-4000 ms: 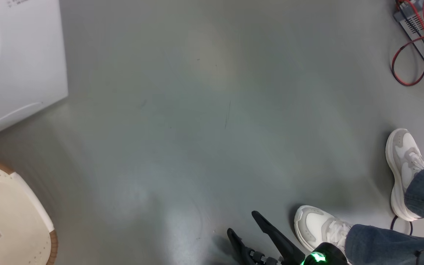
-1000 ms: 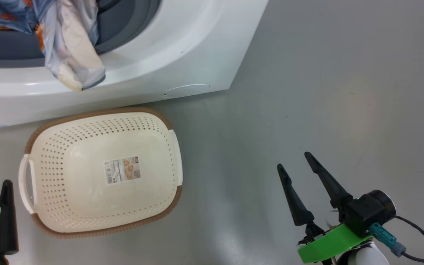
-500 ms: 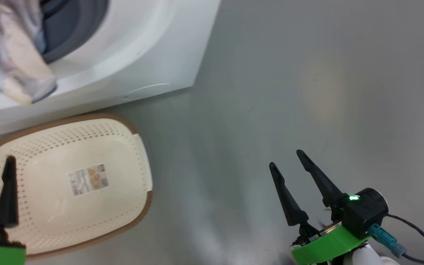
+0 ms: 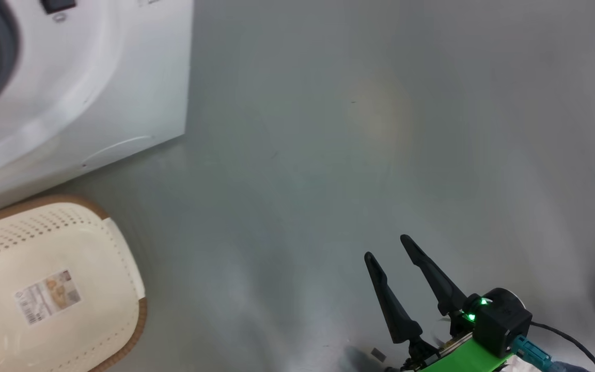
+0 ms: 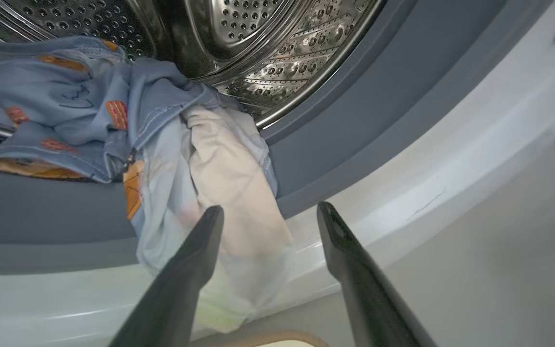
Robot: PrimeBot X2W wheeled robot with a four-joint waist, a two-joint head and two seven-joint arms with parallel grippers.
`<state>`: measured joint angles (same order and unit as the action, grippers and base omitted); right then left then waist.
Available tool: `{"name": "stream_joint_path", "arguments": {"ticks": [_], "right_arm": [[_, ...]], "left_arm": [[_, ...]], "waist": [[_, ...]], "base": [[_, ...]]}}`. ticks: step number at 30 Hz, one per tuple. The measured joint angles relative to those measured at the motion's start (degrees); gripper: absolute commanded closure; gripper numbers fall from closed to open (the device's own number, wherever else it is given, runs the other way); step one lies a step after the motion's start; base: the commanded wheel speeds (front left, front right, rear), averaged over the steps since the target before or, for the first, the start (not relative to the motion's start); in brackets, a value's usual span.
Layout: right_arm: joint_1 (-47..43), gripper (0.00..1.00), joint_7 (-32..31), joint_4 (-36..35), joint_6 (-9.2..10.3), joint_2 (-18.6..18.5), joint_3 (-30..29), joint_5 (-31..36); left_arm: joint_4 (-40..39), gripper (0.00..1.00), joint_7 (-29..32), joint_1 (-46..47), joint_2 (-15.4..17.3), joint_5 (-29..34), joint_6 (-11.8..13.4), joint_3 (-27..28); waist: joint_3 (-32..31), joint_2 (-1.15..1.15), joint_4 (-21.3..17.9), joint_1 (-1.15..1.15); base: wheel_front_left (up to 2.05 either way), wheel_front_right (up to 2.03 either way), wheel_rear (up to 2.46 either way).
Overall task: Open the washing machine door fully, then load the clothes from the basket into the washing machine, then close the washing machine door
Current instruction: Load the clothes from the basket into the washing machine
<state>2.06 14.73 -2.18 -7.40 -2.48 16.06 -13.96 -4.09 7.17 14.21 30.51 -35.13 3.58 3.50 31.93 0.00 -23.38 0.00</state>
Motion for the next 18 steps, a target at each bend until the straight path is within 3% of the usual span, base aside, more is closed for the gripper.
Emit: {"name": "stream_joint_path", "arguments": {"ticks": [10,18], "right_arm": [[-1.07,0.0,0.0,-0.31,0.0,0.14,0.0,-0.29],[-1.29,0.0,0.0,0.0,0.0,0.16,-0.11,0.15]], "left_arm": [[10.77,0.0,6.14,11.79,1.85,5.53,5.01,-4.24],[19.27,0.0,8.42,19.06,0.11,7.64,5.7,-8.37]], "waist": [[-1.07,0.0,-1.84,0.0],[-1.86,0.0,-0.69,0.0]], "base": [[0.0,0.0,0.0],[0.0,0.0,0.0]]}}
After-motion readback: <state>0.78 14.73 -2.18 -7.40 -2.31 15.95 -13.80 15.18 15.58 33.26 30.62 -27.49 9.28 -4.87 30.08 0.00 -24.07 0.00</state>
